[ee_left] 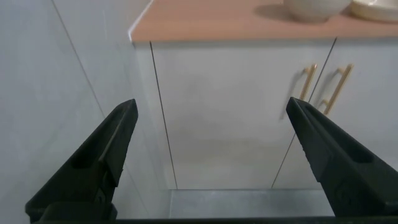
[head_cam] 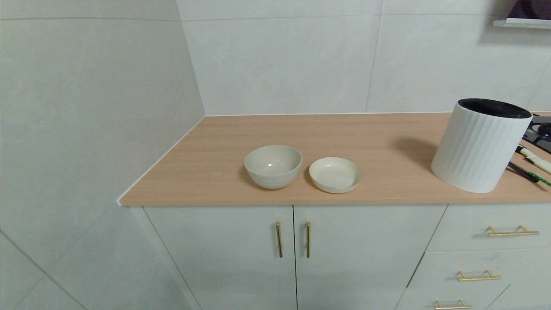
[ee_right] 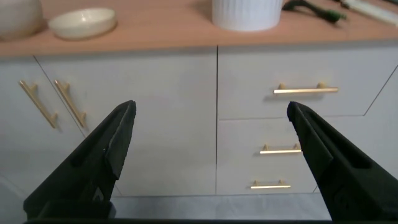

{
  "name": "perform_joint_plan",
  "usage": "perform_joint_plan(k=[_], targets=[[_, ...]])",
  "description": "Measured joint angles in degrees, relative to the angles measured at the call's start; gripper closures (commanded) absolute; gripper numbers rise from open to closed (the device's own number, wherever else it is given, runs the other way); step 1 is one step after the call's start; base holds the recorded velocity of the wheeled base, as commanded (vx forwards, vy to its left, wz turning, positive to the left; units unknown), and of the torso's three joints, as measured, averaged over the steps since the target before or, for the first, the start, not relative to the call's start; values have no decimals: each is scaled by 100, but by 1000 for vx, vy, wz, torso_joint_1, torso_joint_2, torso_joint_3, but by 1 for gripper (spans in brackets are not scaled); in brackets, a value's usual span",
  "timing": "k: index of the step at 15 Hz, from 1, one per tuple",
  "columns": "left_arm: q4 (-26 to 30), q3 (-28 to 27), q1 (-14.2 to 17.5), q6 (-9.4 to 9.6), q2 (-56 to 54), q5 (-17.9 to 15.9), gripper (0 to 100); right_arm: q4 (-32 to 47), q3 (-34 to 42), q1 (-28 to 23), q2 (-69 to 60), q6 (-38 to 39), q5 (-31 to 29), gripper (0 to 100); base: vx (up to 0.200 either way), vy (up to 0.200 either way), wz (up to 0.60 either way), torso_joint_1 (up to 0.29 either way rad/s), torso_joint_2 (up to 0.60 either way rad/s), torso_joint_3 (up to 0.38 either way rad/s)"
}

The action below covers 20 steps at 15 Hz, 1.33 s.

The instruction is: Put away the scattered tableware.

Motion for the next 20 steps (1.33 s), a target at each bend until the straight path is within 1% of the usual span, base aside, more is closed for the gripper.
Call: perform_joint_plan(k=[12, 17, 20], targets=[[5, 0, 0, 0, 0, 0, 0, 0, 0, -2, 0, 9, 0, 0, 0, 0, 0, -187, 477, 292], [2, 0, 2, 0, 0, 0, 0, 0, 0, 2, 0, 9, 0, 0, 0, 0, 0, -128, 455, 319], [5, 0, 0, 0, 0, 0, 0, 0, 0, -2, 0, 4, -2, 0, 0, 0, 0, -49, 209, 129]])
